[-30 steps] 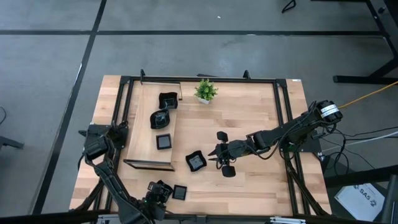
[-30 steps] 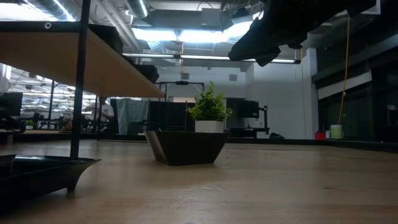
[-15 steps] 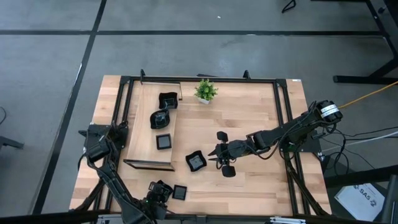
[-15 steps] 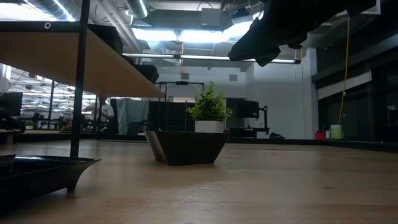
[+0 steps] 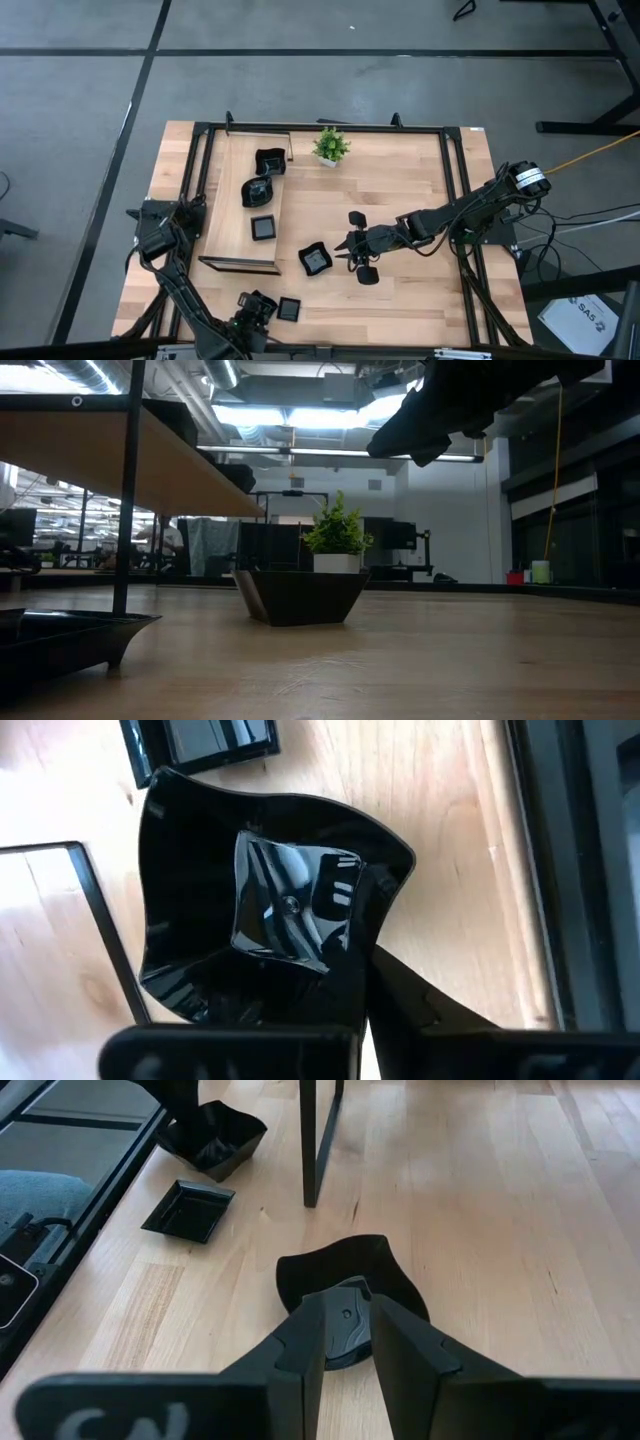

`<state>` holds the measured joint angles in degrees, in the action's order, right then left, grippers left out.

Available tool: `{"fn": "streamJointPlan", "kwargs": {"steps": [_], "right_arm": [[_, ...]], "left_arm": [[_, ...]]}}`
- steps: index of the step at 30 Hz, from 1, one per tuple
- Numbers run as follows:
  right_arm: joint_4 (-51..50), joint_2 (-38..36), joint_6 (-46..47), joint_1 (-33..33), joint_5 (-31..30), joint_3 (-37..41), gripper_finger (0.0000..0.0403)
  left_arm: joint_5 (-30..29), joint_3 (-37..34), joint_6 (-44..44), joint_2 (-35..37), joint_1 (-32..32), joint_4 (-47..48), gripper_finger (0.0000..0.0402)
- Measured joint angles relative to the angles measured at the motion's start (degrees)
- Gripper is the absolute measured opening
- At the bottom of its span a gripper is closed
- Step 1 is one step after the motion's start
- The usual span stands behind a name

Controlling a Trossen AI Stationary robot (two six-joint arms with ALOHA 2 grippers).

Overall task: Pick & Place Mini shaped plates
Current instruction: Stack the black distorted square plate on top of the black distorted square plate on the shelf

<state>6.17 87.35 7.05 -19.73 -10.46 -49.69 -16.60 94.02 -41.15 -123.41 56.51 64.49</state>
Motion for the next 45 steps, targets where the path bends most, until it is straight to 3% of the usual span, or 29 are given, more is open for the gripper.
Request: {"fn": "streamJointPlan", "kwargs": {"steps": [25, 45], "right_arm": [[-0.01, 0.02, -1.29, 0.00, 0.00, 0.00, 0.0083], [-0.01, 0.02, -1.20, 0.00, 0.00, 0.00, 0.0083]], "left_arm": [[-1.50, 0.00, -6.21, 16.14, 0.87, -0.02, 0.0002], [-14.42, 0.00, 7.47, 31.27, 0.87, -0.04, 0.0002]]}}
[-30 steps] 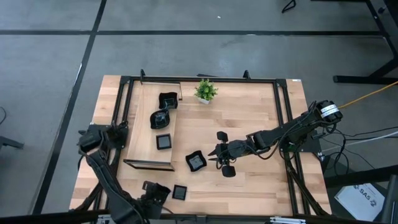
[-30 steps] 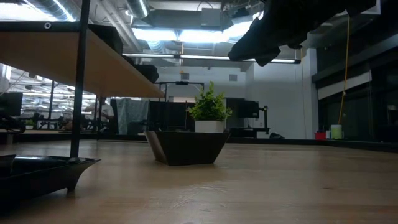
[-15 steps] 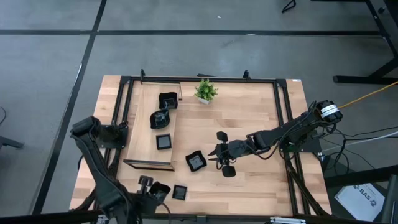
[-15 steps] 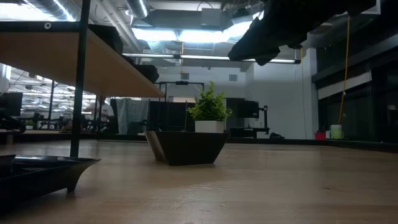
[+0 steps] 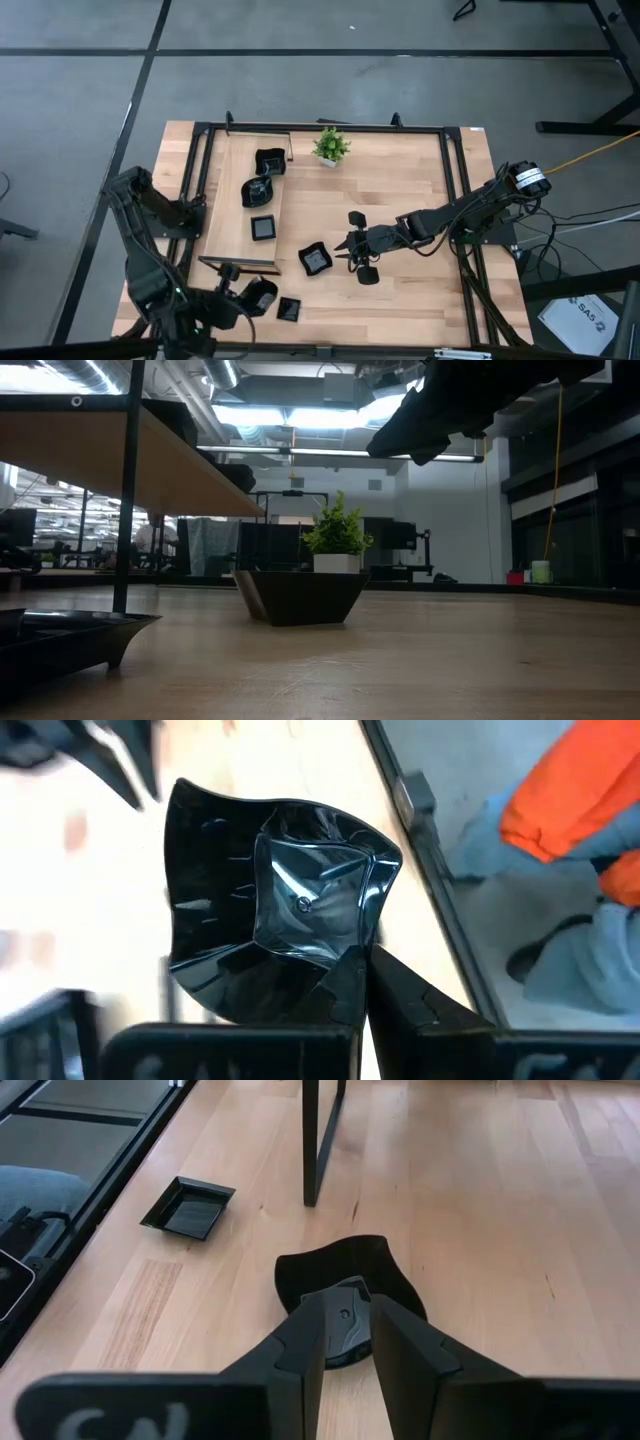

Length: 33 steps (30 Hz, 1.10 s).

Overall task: Pick & Place Mini shaped plates
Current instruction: Stack the black distorted square plate on top of the black distorted square plate on the shelf

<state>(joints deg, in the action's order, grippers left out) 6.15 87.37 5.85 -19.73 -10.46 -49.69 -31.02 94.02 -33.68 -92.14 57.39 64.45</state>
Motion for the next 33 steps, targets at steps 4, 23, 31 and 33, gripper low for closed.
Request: {"fn": "streamJointPlan", "kwargs": {"steps": [4, 23, 31, 33], "right_arm": [[0.00, 0.00, 0.13, 0.00, 0.07, 0.00, 0.0083], [0.00, 0.00, 1.66, 0.00, 0.04, 0.00, 0.0083], [0.00, 0.00, 1.66, 0.00, 0.02, 0.00, 0.0083], [0.00, 0.00, 1.66, 0.00, 0.02, 0.00, 0.0083]], "left_arm": [[-4.75, 0.00, 4.57, 3.49, -0.25, 0.02, 0.0002], [-10.13, 0.00, 22.86, 14.01, -20.06, 0.36, 0.0002], [-9.75, 0.00, 21.86, 13.99, -31.64, 6.60, 0.0003], [-9.83, 0.00, 20.52, 13.99, -34.37, 9.95, 0.0003]]}}
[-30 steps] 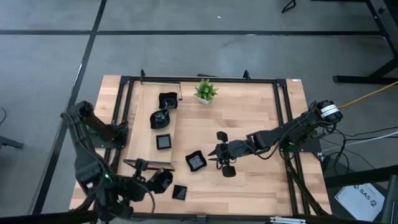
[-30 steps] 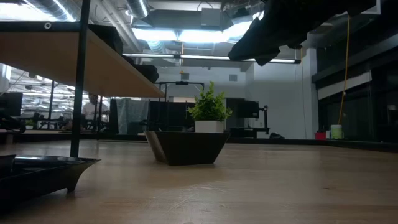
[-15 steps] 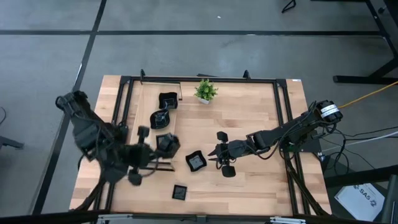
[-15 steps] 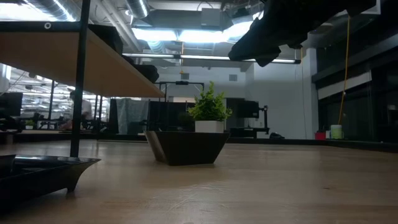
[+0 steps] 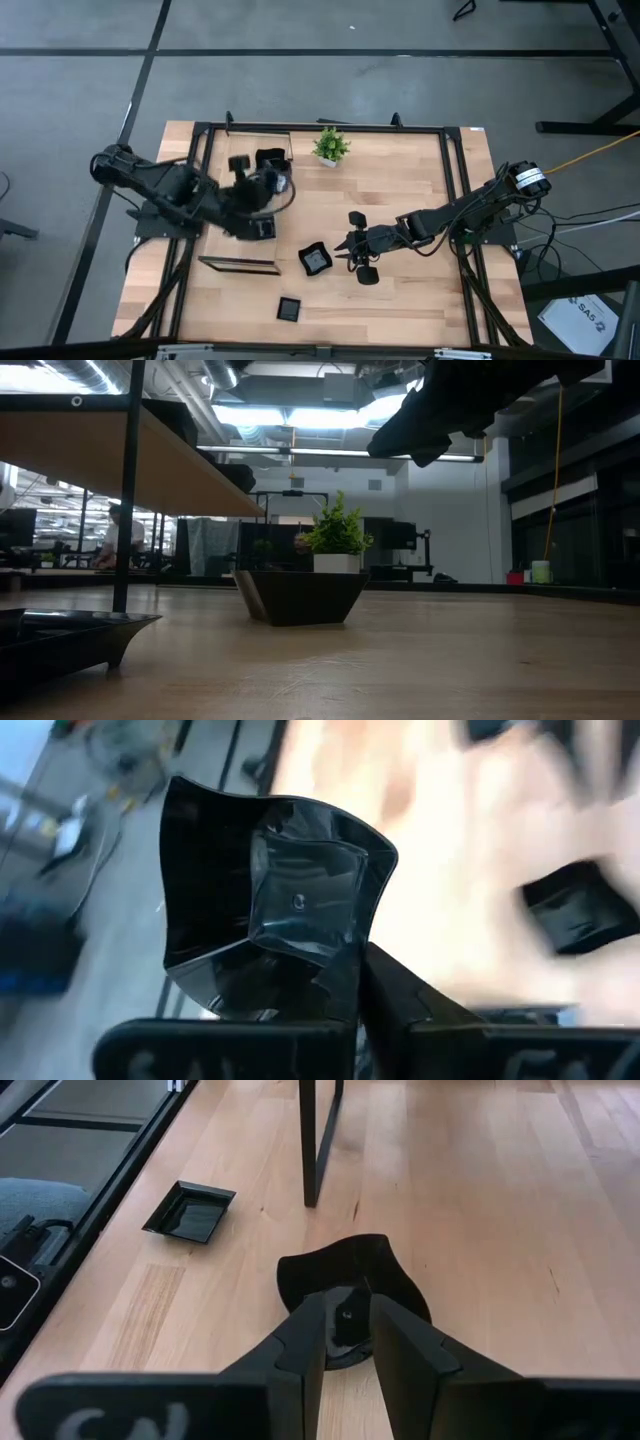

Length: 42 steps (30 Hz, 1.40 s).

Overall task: Pick & Place Mini shaped plates
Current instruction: Stack the black distorted square plate on top of the black distorted square plate on the shelf

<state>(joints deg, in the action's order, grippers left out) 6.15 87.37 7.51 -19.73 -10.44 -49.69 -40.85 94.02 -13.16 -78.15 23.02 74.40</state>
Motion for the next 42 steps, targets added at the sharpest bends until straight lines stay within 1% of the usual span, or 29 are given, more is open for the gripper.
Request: {"fn": "streamJointPlan", "kwargs": {"steps": [4, 11, 15, 17, 22, 24, 28, 30, 34, 42], "right_arm": [[0.00, 0.00, 0.00, 0.00, 0.00, 0.00, 0.0083], [0.02, 0.00, 0.00, -0.01, -0.02, 0.00, 0.0083], [0.02, 0.00, 0.00, 0.00, -0.02, 0.00, 0.0083], [0.02, 0.00, 0.00, 0.00, -0.03, 0.00, 0.0083], [0.02, 0.00, 0.00, -0.02, -0.03, 0.00, 0.0083], [0.04, 0.00, 0.00, -0.02, -0.04, 0.00, 0.0083], [0.04, 0.00, 0.01, -0.02, -0.04, 0.00, 0.0083], [0.02, 0.00, 0.02, -0.02, -0.04, 0.00, 0.0083], [0.02, 0.00, 0.50, -0.02, -0.02, 0.00, 0.0083], [0.02, 0.00, 1.32, -0.02, -0.03, 0.00, 0.0083]], "left_arm": [[0.86, 0.00, -1.49, 0.00, -5.26, 5.29, 0.0002], [5.58, 0.00, -0.83, -0.11, -13.91, 5.52, 0.0003], [8.16, 0.00, -0.30, -1.56, -17.79, 5.55, 0.0002], [9.12, 0.00, 0.83, -2.72, -19.08, 5.57, 0.0002], [9.32, 0.00, 1.88, -6.96, -21.58, 6.08, 0.0002], [9.51, 0.00, 1.93, -8.52, -22.56, 7.49, 0.0002], [12.71, 0.00, 1.47, -11.47, -24.59, 11.90, 0.0002], [13.03, 0.00, 0.66, -12.46, -25.48, 13.82, 0.0002], [13.04, 0.00, 1.32, -13.62, -26.71, 13.94, 0.0003], [13.93, 0.00, 4.64, -13.77, -29.26, 12.71, 0.0003]]}}
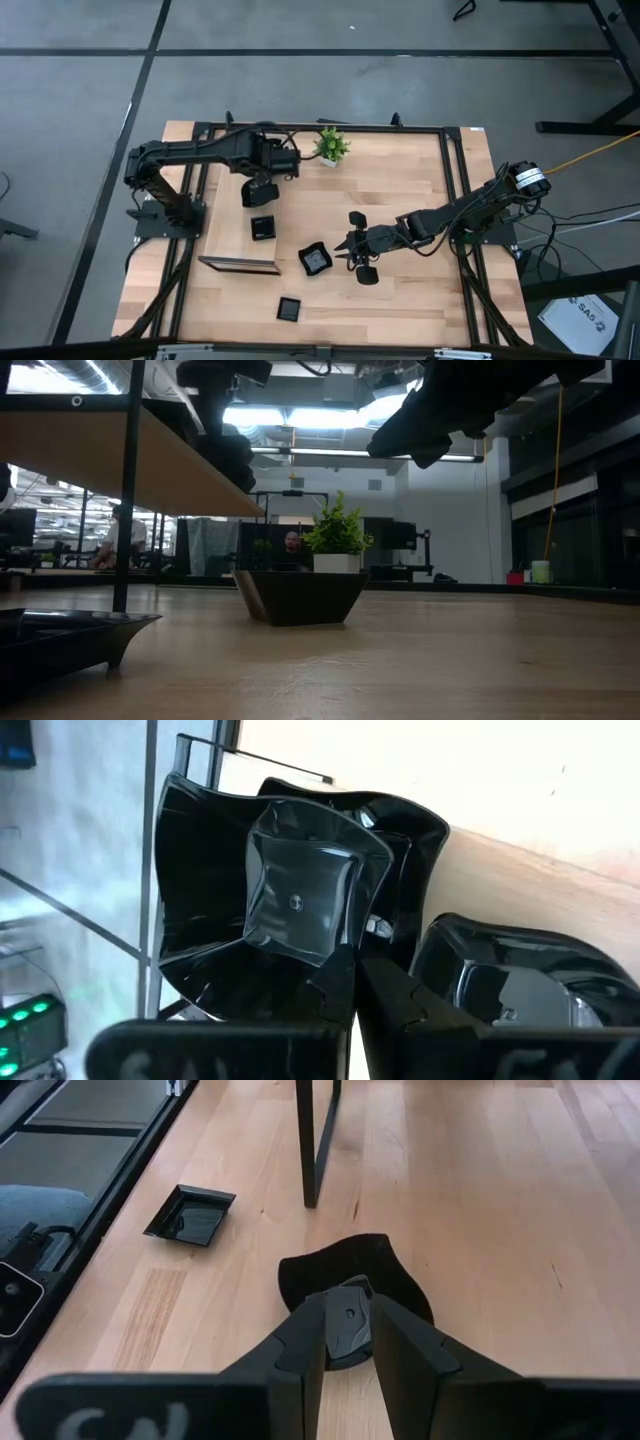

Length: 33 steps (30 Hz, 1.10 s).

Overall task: Pick & Place Mini shaped plates
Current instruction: Stack the black distorted square plate on top of the black distorted square plate on the shelf

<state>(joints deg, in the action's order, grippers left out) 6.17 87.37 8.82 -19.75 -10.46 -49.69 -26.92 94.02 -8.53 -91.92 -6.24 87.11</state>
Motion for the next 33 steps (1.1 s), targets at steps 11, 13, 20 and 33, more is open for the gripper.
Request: {"fn": "streamJointPlan", "kwargs": {"steps": [11, 13, 20, 33], "right_arm": [[-0.02, 0.00, 0.01, 0.00, -0.01, 0.00, 0.0083], [0.00, 0.00, 0.00, 0.00, -0.02, 0.00, 0.0083], [0.00, 0.00, 0.00, 0.00, 0.00, 0.00, 0.0083], [-0.03, 0.00, 0.19, 0.00, 0.00, 0.00, 0.0083]], "left_arm": [[4.09, 0.00, 4.76, 0.00, -2.45, -4.28, 0.0006], [4.95, 0.00, 5.28, -0.18, -2.62, -4.71, 0.0004], [4.56, 0.00, 5.35, -1.40, -2.91, -4.11, 0.0008], [4.68, 0.00, 4.65, -3.28, -2.75, 0.14, 0.0060]]}}
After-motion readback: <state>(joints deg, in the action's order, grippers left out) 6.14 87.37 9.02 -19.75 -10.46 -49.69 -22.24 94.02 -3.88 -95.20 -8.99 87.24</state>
